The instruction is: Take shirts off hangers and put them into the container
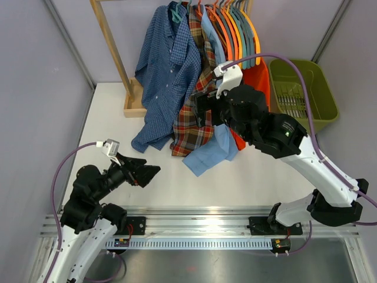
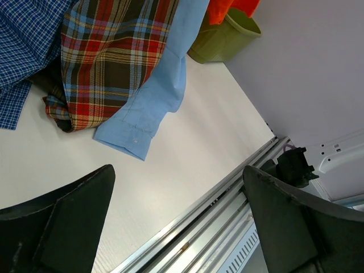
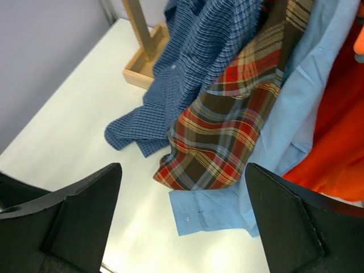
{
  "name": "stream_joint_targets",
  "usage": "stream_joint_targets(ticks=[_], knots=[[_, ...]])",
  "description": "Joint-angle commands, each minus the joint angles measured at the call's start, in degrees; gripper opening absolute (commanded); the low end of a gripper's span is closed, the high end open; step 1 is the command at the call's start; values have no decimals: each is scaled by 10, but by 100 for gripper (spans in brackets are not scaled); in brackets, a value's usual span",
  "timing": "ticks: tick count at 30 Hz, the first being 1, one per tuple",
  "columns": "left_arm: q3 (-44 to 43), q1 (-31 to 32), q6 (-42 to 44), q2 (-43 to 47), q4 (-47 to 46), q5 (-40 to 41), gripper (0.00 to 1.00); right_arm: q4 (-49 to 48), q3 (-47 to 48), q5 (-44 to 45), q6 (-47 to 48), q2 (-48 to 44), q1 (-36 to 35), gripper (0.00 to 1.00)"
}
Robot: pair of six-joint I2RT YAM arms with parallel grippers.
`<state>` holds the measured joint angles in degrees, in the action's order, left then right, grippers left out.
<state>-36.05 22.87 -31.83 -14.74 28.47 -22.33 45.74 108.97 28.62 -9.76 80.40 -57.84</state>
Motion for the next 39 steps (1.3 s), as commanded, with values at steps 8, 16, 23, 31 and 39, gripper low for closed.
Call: stream_joint_targets(ticks=[8, 16, 23, 31, 39], knots=[[25, 2, -12, 7, -47, -32, 99, -17, 108, -76, 29, 37, 85, 99], [31, 2, -12, 25, -43, -25, 99, 41, 378, -203, 48, 178, 194, 99], [35, 2, -13, 26, -43, -32, 99, -5, 378, -390, -8, 208, 294, 99], [39, 2, -10, 37, -41, -35, 99, -38, 410, -591, -67, 264, 396, 99], [44, 2, -9, 41, -39, -32, 99, -80, 358, -673, -88, 268, 398, 99]])
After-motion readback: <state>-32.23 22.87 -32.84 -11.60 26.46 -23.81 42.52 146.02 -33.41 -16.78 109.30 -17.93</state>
